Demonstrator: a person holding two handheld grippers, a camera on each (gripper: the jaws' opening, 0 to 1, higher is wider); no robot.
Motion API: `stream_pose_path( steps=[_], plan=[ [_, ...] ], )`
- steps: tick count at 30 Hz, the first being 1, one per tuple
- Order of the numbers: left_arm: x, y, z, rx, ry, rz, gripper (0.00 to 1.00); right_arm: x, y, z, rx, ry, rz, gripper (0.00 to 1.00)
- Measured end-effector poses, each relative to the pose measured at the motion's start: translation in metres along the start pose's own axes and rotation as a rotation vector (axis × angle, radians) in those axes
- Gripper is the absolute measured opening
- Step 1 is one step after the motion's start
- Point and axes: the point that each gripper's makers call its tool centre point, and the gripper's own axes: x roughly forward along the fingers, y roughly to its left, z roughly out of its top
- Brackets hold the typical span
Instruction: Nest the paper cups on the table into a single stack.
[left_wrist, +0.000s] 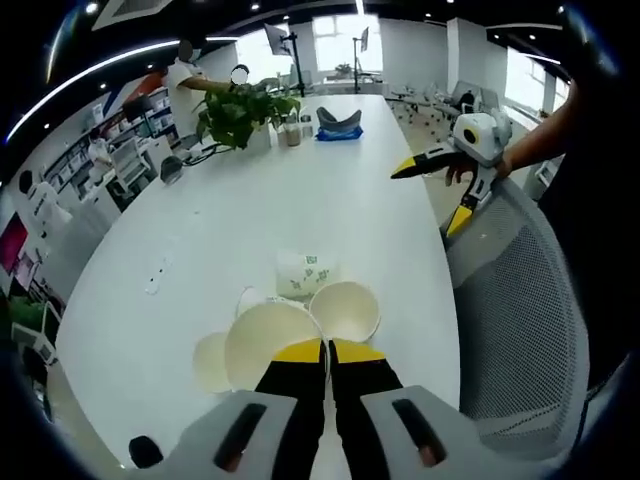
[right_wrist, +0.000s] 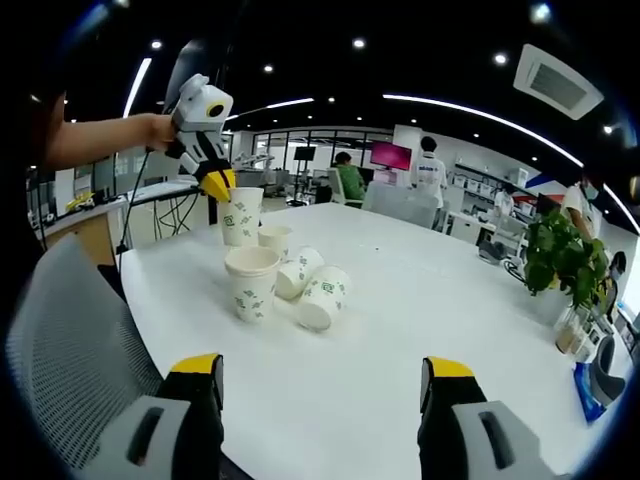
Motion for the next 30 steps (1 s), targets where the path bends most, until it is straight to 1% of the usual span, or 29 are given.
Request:
stream_pose_path(
  steps=[4,7,12,16,22,30],
  plan=[
    [0.001,0.0,0.006,0.015,-0.005,-0.005,0.0,0.0,0.0,0.0,0.0,-0.001,-0.003,0.81],
    [0.003,-0.006,0.013,0.024,-0.014,-0.014,0.0,0.0,-0.001,0.0,-0.001,0.0,-0.004,0.81],
    [0.012,-0.015,0.02,0.038,-0.02,-0.032,0.0,0.0,-0.001,0.0,0.0,-0.002,-0.007,0.81],
    [0.016,-0.016,0.023,0.044,-0.023,-0.044,0.0,-0.001,-0.002,0.0,0.0,-0.002,-0.009,0.81],
    [0.023,-0.026,0.03,0.053,-0.029,-0.062,0.0,-0.001,-0.002,0.001,0.0,-0.002,-0.013,0.81],
    [0.026,-0.026,0.033,0.072,-0.03,-0.07,0.0,-0.001,-0.002,0.001,0.001,-0.003,-0.016,0.81]
  ],
)
